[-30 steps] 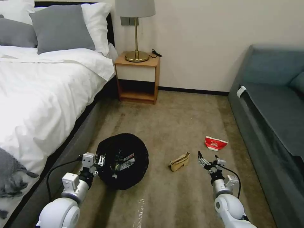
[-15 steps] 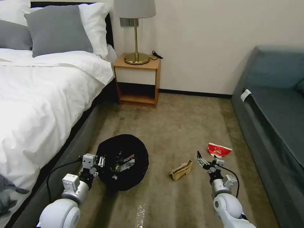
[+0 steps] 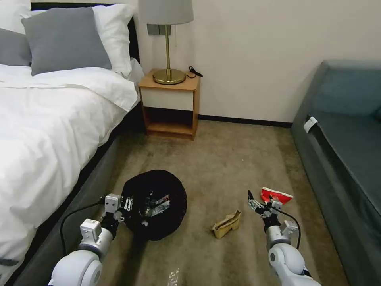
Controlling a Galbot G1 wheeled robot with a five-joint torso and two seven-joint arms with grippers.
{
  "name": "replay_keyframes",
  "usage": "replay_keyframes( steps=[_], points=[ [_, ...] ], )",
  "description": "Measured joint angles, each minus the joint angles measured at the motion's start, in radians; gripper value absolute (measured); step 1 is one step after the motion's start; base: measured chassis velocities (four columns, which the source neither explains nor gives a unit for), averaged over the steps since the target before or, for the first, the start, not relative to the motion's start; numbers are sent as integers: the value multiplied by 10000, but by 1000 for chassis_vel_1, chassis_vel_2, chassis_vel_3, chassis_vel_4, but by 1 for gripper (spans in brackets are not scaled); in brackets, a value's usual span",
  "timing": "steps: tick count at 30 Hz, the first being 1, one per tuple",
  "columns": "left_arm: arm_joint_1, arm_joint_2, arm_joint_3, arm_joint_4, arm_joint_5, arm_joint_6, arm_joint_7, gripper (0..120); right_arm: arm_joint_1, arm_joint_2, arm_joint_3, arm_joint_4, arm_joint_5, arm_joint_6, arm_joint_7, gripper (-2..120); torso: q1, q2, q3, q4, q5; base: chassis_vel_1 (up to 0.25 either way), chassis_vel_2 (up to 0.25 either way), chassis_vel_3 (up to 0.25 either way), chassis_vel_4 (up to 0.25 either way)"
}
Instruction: Pick up the trash bin, then pick up the garbage on the floor and place it into the trash bin.
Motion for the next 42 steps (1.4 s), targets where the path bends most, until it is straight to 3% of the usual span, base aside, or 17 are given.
replay_keyframes(
  steps=[21,29,32,35,36,40,42],
  points=[
    [28,112,-171,142,-207,-189,84,7,22,141,-116,-24,-420,10,-40,100,0,-1,0,1,0,-102,70,104,-66],
    [-124,219,-132,-10,-386,-134,75,7,130,-118,-254,62,-998,-33,-166,100,1,-1,1,0,0,-71,69,79,-81],
    [-161,234,-88,-162,-416,-67,62,7,257,-465,-424,115,-1241,-100,-366,100,1,0,1,0,2,-39,53,63,-19],
    [-202,275,-9,-425,-513,71,45,7,481,-1564,-863,406,-1059,-474,-996,100,0,0,0,-1,5,0,0,0,0],
    [-202,275,-9,-425,-513,71,45,7,481,-1564,-863,406,-1059,-474,-996,100,0,0,0,-1,5,0,0,0,0],
    [-287,329,17,-529,-523,267,-20,7,1154,-3513,-2081,834,-460,-1328,-1896,100,1,0,0,-3,3,0,0,0,0],
    [-288,342,10,-525,-511,292,-32,7,1405,-3791,-2422,859,-362,-1513,-1997,100,1,0,0,-1,2,0,0,0,0]
  ],
)
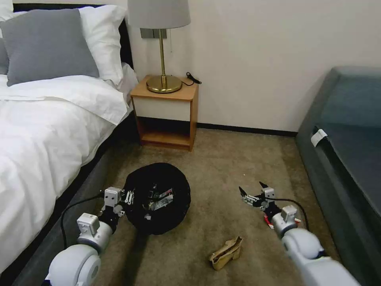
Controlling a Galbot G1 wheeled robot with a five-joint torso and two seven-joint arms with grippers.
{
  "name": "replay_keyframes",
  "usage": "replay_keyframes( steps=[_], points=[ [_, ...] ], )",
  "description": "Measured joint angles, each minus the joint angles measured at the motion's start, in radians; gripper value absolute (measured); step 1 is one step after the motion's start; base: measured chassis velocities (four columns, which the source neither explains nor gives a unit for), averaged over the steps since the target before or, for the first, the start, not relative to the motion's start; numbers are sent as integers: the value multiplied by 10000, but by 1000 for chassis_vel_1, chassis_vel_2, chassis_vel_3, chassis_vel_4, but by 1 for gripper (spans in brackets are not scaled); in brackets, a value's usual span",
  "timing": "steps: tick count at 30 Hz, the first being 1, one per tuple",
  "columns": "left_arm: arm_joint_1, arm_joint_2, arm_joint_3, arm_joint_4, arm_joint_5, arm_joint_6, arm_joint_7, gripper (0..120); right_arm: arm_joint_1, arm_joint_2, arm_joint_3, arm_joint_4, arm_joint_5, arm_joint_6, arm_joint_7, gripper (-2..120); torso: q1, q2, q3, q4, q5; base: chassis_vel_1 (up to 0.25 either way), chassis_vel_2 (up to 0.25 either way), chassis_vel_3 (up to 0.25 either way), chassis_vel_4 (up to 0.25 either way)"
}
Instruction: Pick up the trash bin, then pick up the garbage on the floor and place it into the trash bin.
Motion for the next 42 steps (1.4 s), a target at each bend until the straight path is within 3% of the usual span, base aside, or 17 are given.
replay_keyframes(
  steps=[2,7,10,19,29,42],
  points=[
    [4,51,-65,116,42,29,-13,7,667,-540,-881,-32,304,-508,-228,100,0,-1,1,5,-1,0,0,0,0],
    [59,214,-205,335,35,18,-14,7,1247,-1008,-1934,-274,184,-850,-793,100,0,-1,1,3,0,0,0,0,0],
    [128,390,-355,393,-48,-47,-8,7,1488,-1180,-2625,-462,-737,-916,-1325,100,0,-1,0,3,-1,0,0,0,0],
    [-10,491,-402,284,-119,-16,-33,7,999,-1456,-2768,-250,-3120,-925,-2328,100,0,-1,0,0,-2,0,0,0,0],
    [335,269,-482,194,229,-112,-2,7,118,-1442,-2442,-664,-4889,-165,-3121,100,0,-1,0,0,-1,0,0,0,0],
    [483,141,-580,157,353,-127,23,7,457,-842,-2971,-1722,-5405,326,-3301,100,0,0,0,2,-1,0,0,0,0]
  ],
)
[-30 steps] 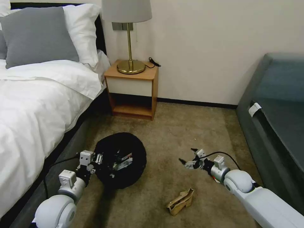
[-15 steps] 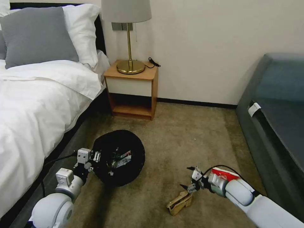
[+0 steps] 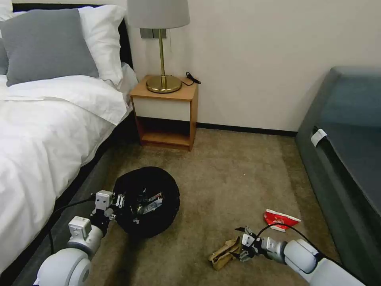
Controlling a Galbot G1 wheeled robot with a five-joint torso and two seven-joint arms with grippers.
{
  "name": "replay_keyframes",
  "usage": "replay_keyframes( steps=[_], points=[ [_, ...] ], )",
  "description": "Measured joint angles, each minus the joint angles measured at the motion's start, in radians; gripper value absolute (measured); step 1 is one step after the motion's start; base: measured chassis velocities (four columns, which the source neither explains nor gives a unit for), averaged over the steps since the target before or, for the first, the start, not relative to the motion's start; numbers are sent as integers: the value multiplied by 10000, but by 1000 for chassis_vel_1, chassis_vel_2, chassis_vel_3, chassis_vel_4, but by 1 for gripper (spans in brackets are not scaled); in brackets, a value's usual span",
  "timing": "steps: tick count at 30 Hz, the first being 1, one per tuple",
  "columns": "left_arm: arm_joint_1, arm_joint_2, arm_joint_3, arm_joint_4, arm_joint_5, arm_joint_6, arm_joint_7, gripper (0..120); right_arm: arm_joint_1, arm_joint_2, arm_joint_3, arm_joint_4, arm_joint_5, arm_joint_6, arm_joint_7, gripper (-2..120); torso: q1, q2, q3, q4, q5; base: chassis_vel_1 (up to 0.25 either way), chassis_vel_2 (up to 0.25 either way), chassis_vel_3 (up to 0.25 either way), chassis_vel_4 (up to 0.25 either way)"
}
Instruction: Pick up the trash bin, then pick up the garbage on the floor and place it into the trash bin.
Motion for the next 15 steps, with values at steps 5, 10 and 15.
replay_keyframes(
  steps=[5,10,15],
  points=[
    [-18,-23,-54,54,3,-1,1,7,355,122,-402,-615,-51,167,-108,100,0,0,0,0,-1,0,0,0,0],
    [-57,-22,-94,109,-2,0,2,7,578,233,-601,-1037,-193,309,-230,100,0,0,0,-1,-1,0,0,0,0],
    [-147,24,-133,176,-66,0,2,7,925,430,-838,-1716,-243,481,-402,99,0,0,0,-1,-1,0,0,0,0]
  ],
)
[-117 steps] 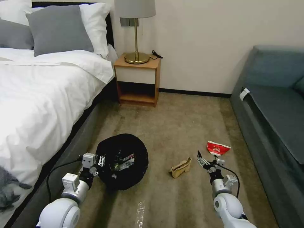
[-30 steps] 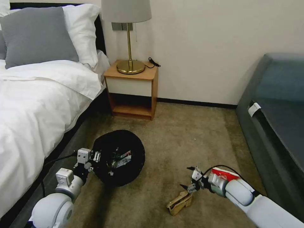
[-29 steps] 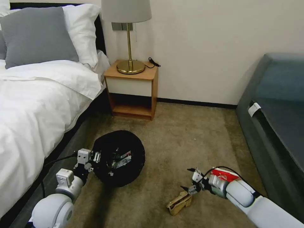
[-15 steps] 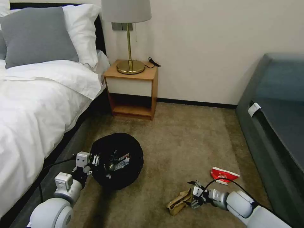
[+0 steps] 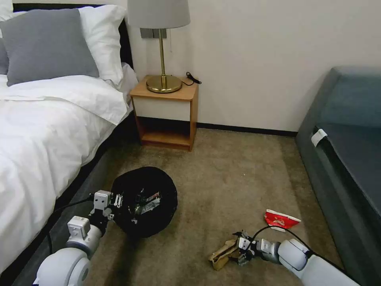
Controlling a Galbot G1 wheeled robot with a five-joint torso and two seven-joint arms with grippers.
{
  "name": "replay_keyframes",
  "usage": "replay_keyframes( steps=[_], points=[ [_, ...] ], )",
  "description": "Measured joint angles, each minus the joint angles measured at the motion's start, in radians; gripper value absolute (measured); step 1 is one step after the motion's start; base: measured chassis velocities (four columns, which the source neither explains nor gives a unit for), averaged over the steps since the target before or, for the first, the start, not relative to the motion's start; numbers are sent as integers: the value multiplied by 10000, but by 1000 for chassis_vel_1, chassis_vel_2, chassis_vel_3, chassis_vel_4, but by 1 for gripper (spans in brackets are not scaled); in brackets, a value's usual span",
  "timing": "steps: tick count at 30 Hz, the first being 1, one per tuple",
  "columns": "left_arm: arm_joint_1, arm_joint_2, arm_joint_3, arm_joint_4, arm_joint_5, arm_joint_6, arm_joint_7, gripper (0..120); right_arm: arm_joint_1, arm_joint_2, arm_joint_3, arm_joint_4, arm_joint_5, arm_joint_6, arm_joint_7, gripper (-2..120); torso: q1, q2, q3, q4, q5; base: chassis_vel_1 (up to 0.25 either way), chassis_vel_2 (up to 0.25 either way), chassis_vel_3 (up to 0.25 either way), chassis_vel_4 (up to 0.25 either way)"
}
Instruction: Pick up the trash bin, then pick up the garbage on the floor and place it into the trash bin.
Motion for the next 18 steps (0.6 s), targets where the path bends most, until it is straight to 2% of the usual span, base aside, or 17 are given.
replay_keyframes(
  steps=[2,4,5,8,9,11,12,18],
  points=[
    [-11,23,-15,7,-24,0,0,7,85,53,-19,-151,0,62,-70,97,0,0,0,0,-2,0,0,0,0],
    [-24,81,-59,29,-90,3,0,7,221,154,-62,-410,-10,155,-160,87,0,0,0,1,0,0,0,0,0],
    [-24,81,-59,29,-90,3,0,7,221,154,-62,-410,-10,155,-160,87,0,0,0,1,0,0,0,0,0],
    [-83,150,-80,77,-161,8,0,7,285,229,-64,-505,18,218,-192,70,0,0,0,0,-1,0,0,0,0],
    [-83,150,-80,77,-161,8,0,7,285,229,-64,-505,18,218,-192,70,0,0,0,0,-1,0,0,0,0],
    [-138,161,-47,88,-176,11,-1,7,278,238,-24,-479,42,239,-193,61,0,0,0,0,0,0,0,0,0],
    [-138,161,-47,88,-176,11,-1,7,278,238,-24,-479,42,239,-193,61,0,0,0,0,0,0,0,0,0],
    [-178,147,32,97,-179,16,-2,7,207,231,283,-339,159,283,-194,35,0,0,0,0,0,0,0,0,0]
  ],
)
